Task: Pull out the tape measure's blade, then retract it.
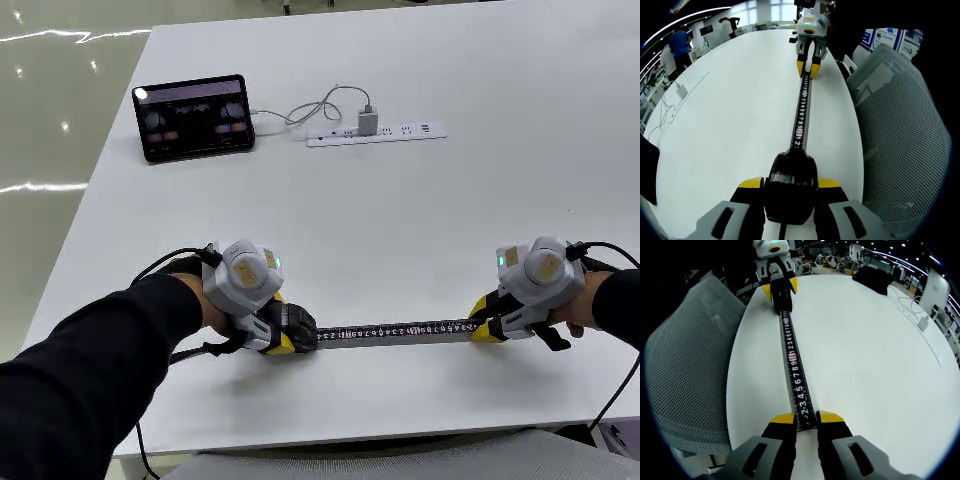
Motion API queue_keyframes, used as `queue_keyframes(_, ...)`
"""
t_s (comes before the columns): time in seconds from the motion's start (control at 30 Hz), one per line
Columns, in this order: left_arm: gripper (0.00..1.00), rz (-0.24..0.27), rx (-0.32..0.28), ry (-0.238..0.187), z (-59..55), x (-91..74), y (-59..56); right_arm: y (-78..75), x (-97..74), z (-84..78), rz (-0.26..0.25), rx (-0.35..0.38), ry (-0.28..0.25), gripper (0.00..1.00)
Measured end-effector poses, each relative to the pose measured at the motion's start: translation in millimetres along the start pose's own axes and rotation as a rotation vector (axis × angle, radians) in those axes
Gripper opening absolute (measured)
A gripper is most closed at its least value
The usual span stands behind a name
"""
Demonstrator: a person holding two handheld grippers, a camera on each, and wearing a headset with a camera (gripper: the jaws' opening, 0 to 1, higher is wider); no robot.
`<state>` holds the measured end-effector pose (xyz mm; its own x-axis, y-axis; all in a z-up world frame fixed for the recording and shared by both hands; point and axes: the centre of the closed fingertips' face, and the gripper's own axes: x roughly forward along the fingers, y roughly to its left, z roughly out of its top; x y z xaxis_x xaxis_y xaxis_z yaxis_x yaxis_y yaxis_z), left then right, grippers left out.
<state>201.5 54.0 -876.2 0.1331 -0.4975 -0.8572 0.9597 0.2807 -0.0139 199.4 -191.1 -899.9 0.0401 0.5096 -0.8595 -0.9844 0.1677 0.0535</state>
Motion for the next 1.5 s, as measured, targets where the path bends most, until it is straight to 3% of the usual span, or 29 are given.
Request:
queue_keyframes(0.2,0.34,-0.006,-0.003,0.007,0.6,-0.3,0.3,0.6,0.9,2.0,-0.003,0.011,0.011,0.11)
queue_keyframes(0.23,0.34,-0.010,0.035,0.014,0.4,-0.4,-0.4,0.7,1.1,1.9,-0.004,-0.010,0.028,0.11)
queue_keyframes(0.37,0.34,0.000,0.009,-0.023,2.5,0.6,1.2,-0.7,2.5,0.7,0.001,-0.045,0.060,0.12)
queue_keyframes(0.53,0.35,-0.001,0.011,-0.035,3.2,1.1,1.2,0.3,2.7,1.5,-0.001,-0.055,0.058,0.12)
queue_keyframes(0.67,0.35,-0.003,0.017,-0.035,3.5,0.6,1.2,2.1,4.8,3.2,-0.019,-0.086,0.091,0.14)
queue_keyframes(0.73,0.35,-0.004,0.020,-0.033,3.3,0.6,1.3,-3.7,5.1,4.6,-0.051,-0.127,0.089,0.20)
queue_keyframes(0.83,0.35,-0.002,0.028,-0.034,3.3,0.8,1.6,-4.1,5.8,8.2,-0.057,-0.072,0.065,0.41)
queue_keyframes(0.9,0.35,0.000,0.031,-0.036,3.2,0.6,1.4,-7.7,4.9,8.6,-0.090,-0.063,0.065,0.50)
queue_keyframes(0.97,0.35,0.001,0.030,-0.038,3.3,0.5,1.6,-11.0,2.4,8.9,-0.115,-0.049,0.049,0.54)
queue_keyframes(1.1,0.35,-0.002,0.035,-0.031,1.8,0.4,1.3,-12.6,-3.3,1.9,-0.130,0.059,0.038,0.62)
queue_keyframes(1.23,0.37,0.007,-0.001,-0.038,-0.2,0.6,1.9,-11.7,-8.0,-3.0,-0.148,0.095,0.013,0.59)
queue_keyframes(1.3,0.43,0.016,-0.023,-0.047,-1.4,-0.5,2.5,-9.9,-8.7,-5.8,-0.156,0.121,0.002,0.66)
queue_keyframes(1.4,0.62,0.049,-0.071,-0.069,-4.6,-3.6,8.1,-9.6,-11.0,-12.9,-0.194,0.135,0.002,0.71)
queue_keyframes(1.5,0.69,0.084,-0.106,-0.079,-10.1,-9.5,13.4,-4.0,-12.1,-10.8,-0.221,0.182,-0.046,0.78)
